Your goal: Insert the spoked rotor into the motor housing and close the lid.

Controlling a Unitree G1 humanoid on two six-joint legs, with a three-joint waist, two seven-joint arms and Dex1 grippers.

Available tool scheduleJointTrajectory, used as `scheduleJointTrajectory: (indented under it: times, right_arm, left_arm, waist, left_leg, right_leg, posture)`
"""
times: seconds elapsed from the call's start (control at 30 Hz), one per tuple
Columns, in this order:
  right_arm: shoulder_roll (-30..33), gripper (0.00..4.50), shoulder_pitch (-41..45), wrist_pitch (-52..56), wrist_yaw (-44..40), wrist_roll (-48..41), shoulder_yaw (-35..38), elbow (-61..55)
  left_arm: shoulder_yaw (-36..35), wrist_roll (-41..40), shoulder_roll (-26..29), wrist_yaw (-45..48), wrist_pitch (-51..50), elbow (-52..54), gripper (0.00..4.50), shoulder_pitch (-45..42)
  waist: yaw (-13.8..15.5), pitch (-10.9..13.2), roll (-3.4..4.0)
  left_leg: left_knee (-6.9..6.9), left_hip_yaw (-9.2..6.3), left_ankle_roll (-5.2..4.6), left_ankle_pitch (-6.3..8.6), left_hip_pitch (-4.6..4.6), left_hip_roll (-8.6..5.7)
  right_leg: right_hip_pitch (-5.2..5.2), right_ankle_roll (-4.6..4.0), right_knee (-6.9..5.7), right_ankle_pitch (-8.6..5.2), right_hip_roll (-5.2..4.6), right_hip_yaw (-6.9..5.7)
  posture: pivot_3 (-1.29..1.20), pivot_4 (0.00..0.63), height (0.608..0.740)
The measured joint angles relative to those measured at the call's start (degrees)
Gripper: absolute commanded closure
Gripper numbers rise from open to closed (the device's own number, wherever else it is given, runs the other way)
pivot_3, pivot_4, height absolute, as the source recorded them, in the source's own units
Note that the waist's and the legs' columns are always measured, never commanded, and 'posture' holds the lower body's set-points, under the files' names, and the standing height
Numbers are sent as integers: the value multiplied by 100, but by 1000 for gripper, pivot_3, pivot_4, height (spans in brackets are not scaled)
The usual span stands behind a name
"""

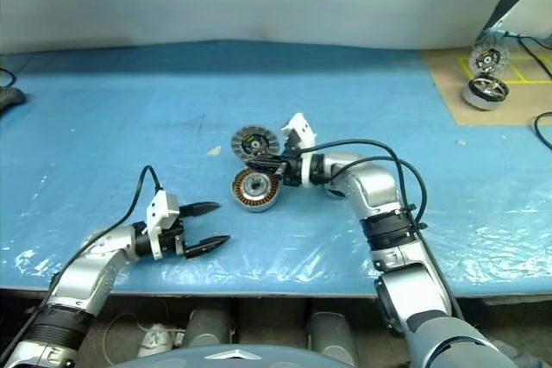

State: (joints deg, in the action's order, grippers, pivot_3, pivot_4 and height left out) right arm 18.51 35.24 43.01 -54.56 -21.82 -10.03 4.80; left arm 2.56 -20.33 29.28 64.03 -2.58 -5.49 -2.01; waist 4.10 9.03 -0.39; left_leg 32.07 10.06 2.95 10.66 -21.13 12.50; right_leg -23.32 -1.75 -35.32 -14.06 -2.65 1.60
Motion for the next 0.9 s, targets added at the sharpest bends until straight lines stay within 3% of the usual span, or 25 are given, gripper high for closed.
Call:
scheduleJointTrajectory:
  times: [0.17,0.3,0.57,0.9]
  right_arm:
    - [1010,4249,-530,-109,59,315,-6,-561]
    - [1292,4249,-619,-99,12,300,87,-924]
    - [179,4249,17,-291,173,489,-757,-572]
    - [-64,4249,414,-1131,30,1049,-1046,1129]
  left_arm:
    - [-11,-71,13,-35,-136,99,0,35]
    - [-23,-85,30,-53,-225,106,0,5]
    - [-12,-95,21,-56,-259,148,0,-1]
    - [-9,-84,15,-74,-271,154,0,-9]
  waist:
    - [17,4,-3]
    - [-50,7,0]
    - [-116,9,2]
    - [-30,12,0]
  left_leg:
    - [-5,0,0,0,0,-2]
    - [-4,1,0,0,9,10]
    - [7,1,0,0,0,15]
    - [7,0,0,0,-1,4]
  right_leg:
    - [0,10,5,6,1,1]
    - [-1,1,3,0,15,9]
    - [-5,-3,-5,-1,17,6]
    - [-5,-1,-13,0,4,0]
  posture:
    - [0,150,740]
    - [0,150,740]
    - [0,150,740]
    - [0,150,740]
